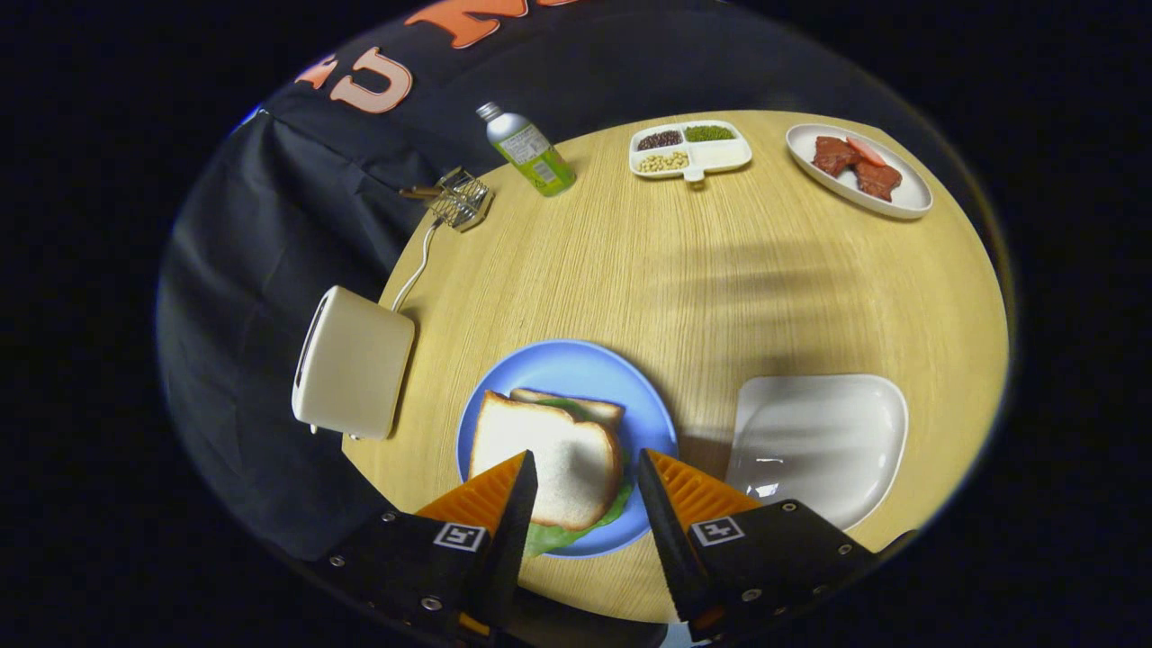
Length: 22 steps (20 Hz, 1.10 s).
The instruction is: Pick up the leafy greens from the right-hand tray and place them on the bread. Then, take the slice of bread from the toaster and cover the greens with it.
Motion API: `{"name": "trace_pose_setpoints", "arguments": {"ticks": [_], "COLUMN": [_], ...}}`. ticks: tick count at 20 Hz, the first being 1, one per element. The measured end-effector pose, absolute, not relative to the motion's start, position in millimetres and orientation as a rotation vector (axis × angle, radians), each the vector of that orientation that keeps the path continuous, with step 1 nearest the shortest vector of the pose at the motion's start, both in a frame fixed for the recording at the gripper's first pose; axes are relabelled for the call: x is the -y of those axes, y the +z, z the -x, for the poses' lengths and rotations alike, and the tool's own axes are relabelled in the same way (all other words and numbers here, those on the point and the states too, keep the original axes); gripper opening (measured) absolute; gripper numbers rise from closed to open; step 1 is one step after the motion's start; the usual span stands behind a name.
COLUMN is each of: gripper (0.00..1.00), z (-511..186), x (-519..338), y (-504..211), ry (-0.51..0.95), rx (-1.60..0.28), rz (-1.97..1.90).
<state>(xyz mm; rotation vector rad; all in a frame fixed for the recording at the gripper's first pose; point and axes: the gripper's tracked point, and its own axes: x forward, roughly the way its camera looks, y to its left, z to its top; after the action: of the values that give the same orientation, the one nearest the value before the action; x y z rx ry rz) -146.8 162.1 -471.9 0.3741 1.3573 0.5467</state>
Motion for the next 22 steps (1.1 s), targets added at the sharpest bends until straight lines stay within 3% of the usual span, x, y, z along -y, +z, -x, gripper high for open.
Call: {"name": "trace_pose_setpoints", "arguments": {"ticks": [11, 22], "gripper": [0.94, 0.97], "z": [44.3, -19.9], "x": [-135.7, -85.2], "y": [-297.9, -133.5], "ry": [0.5, 0.35], "rx": [-0.862, -0.367], "rz": [-0.362, -0.26]}}
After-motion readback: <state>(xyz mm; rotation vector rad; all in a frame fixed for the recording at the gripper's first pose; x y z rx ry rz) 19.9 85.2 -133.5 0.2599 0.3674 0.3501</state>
